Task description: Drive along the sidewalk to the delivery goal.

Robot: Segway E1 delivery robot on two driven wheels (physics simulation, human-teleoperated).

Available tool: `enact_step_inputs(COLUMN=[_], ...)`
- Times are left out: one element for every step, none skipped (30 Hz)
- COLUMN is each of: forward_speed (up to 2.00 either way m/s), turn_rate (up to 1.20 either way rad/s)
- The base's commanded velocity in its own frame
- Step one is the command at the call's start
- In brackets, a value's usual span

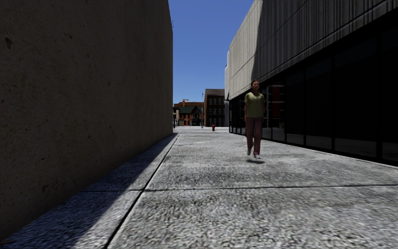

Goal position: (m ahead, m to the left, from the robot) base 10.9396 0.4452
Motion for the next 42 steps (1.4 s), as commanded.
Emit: enact_step_inputs(forward_speed=[2.00,2.00,2.00,2.00,2.00,2.00,2.00,2.00,2.00,2.00,2.00,2.00,2.00,2.00,2.00,2.00,2.00,2.00,2.00,2.00,2.00,2.00,2.00,2.00,2.00,2.00,2.00,2.00,2.00,2.00,2.00,2.00,2.00,2.00,2.00,2.00,2.00,2.00,2.00,2.00,2.00,2.00], turn_rate=[0.00,0.17,0.17,0.29,0.34,0.36,0.36,0.36,0.36,0.27,0.27,0.12,0.00,0.00,0.00,0.00,0.00,0.00,0.00,0.00,0.00,0.00,0.00,0.00,0.00,0.00,0.04,0.04,0.06,0.06,0.04,0.04,0.00,0.00,0.00,0.00,0.00,0.00,0.00,0.00,0.00,0.00])
